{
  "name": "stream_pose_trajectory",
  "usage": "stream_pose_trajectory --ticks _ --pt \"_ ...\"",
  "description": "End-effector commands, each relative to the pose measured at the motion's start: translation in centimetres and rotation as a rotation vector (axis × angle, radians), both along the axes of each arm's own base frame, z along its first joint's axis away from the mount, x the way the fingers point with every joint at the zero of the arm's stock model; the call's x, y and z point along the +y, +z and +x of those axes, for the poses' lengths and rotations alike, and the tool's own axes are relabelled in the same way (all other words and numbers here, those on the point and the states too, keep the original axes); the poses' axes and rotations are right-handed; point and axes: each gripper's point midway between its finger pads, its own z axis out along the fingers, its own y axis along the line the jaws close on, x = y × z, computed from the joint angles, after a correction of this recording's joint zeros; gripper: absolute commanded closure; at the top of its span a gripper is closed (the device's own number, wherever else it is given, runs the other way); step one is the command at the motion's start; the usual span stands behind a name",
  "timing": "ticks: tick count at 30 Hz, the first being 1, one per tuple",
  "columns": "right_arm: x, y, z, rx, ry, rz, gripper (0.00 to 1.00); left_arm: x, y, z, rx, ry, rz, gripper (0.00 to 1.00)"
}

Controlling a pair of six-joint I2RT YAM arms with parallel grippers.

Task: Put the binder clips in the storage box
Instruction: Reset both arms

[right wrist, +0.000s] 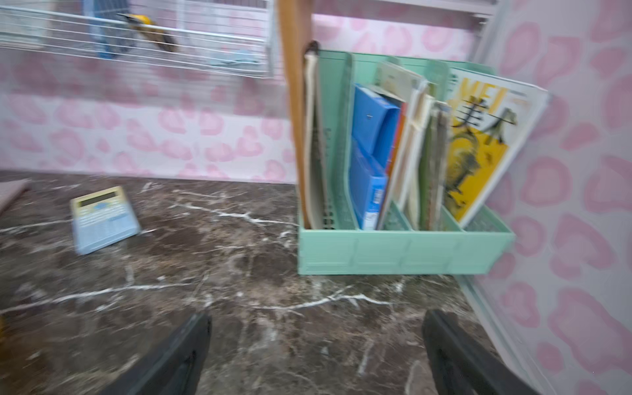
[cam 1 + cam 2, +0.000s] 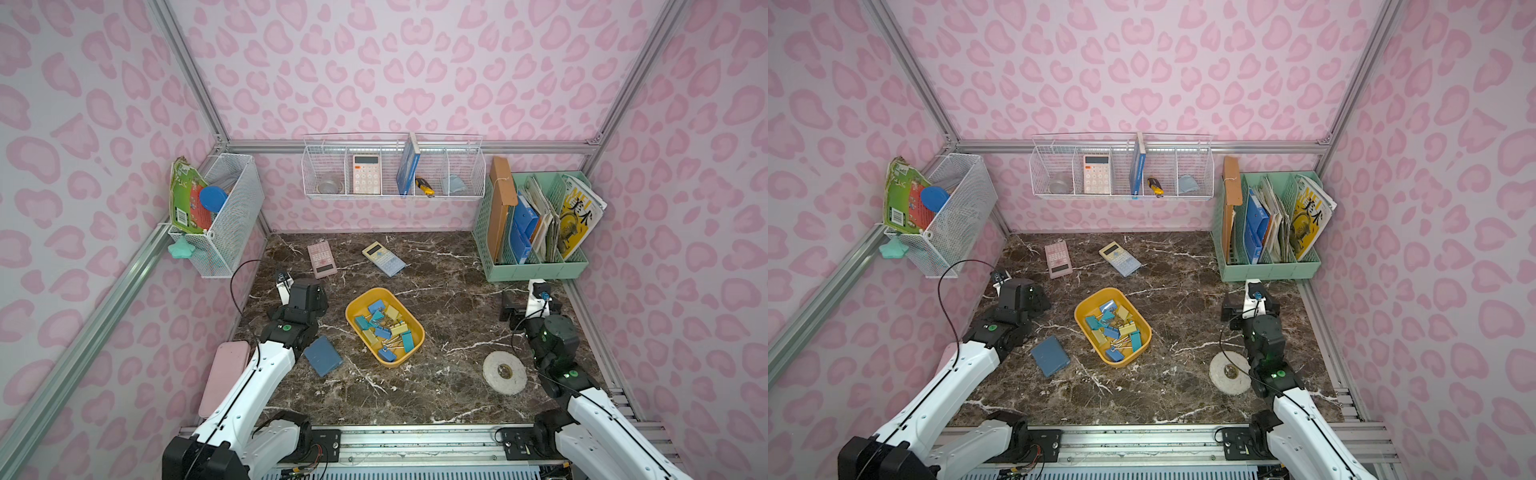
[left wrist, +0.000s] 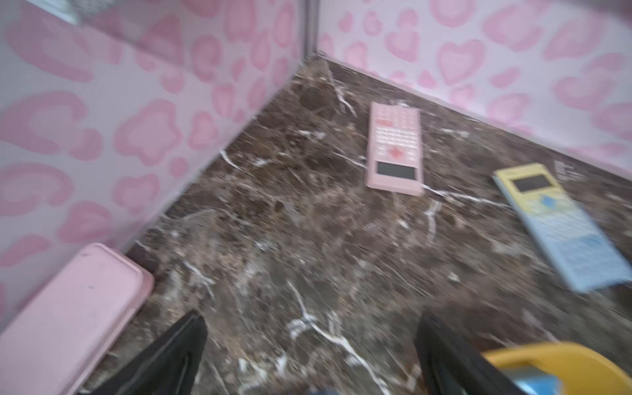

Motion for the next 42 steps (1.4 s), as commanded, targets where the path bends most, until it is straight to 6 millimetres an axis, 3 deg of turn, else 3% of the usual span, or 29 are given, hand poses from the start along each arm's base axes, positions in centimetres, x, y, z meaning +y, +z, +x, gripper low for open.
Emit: stream_pose_trajectory --ticks 1,7,9,14,16,22,23,24,27,29,33,42 --pt "-3.9 2.6 -0.1 -0.190 -0.166 0.041 0.00 3.1 1.6 1.6 -0.088 0.089 0.160 0.01" --pt "-3.8 -1.6 1.1 -0.137 -0.083 0.006 0.00 4.0 -2.6 4.7 -0.092 0.066 0.218 0.01" --pt "-3.8 -2.7 1.0 -0.140 -0.074 -0.013 0.00 2.9 -4.3 5.7 -0.092 -0.022 0.202 0.01" --pt "-3.4 -4.1 1.1 -0.147 -0.039 -0.011 0.00 1.6 -6.4 6.4 -0.139 -0.117 0.204 0.01" --pt "-3.9 -3.8 0.8 -0.188 -0.069 -0.021 0.00 1.0 -7.0 6.7 -0.149 -0.159 0.194 0.01" --pt "-3.7 -5.4 2.4 -0.181 -0.062 -0.017 0.00 0.7 -7.3 6.4 -0.210 -0.233 0.132 0.01" --pt "-4.0 -4.8 2.4 -0.221 -0.077 -0.024 0.00 0.7 -7.4 6.1 -0.232 -0.244 0.120 0.01" --pt "-4.0 -5.2 2.2 -0.206 -0.076 -0.019 0.00 0.5 -8.3 5.7 -0.231 -0.255 0.104 0.01" --pt "-4.1 -6.7 3.8 -0.100 -0.080 -0.009 0.00 -0.1 -8.3 6.5 -0.280 -0.317 0.158 0.01" --pt "-3.8 -6.6 4.6 -0.105 -0.066 -0.017 0.00 0.0 -8.2 6.8 -0.271 -0.307 0.152 0.01" --pt "-5.7 -7.4 5.4 -0.055 -0.175 0.023 0.00 2.1 -9.0 7.4 -0.203 -0.225 0.060 0.01" --pt "-5.8 -7.3 5.6 -0.062 -0.175 0.019 0.00 2.2 -9.1 7.3 -0.198 -0.224 0.048 0.01"
